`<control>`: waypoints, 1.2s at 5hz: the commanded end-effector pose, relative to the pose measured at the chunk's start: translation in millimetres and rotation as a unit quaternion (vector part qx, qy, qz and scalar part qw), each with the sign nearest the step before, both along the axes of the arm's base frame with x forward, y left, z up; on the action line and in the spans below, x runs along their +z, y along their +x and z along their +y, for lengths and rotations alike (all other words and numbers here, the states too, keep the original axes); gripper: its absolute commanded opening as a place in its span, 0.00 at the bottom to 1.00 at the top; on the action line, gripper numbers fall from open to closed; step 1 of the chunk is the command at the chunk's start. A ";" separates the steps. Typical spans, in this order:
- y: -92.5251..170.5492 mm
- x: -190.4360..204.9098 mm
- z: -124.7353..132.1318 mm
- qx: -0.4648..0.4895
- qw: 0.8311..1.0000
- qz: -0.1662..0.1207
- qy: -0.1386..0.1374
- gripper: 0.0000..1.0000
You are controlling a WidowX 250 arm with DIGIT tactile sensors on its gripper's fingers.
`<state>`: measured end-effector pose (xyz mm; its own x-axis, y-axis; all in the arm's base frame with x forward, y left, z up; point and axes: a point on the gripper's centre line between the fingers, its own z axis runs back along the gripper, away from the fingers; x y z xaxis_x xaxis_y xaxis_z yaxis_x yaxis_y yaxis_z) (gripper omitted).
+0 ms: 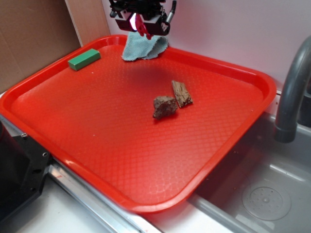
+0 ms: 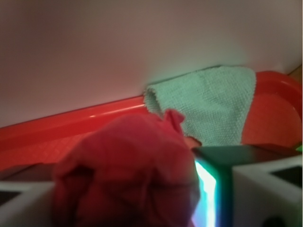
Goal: Grab the red paper.
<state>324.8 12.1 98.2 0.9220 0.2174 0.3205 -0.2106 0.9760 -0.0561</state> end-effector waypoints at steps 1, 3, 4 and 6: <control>4.8 18.6 -24.7 0.067 0.994 0.011 0.088 0.00; 3.8 28.7 -57.2 -0.012 0.998 0.058 0.009 0.00; -47.2 82.4 -78.1 -0.088 0.989 0.076 -0.091 0.00; -114.6 162.8 -55.0 -0.077 0.991 0.089 -0.055 0.00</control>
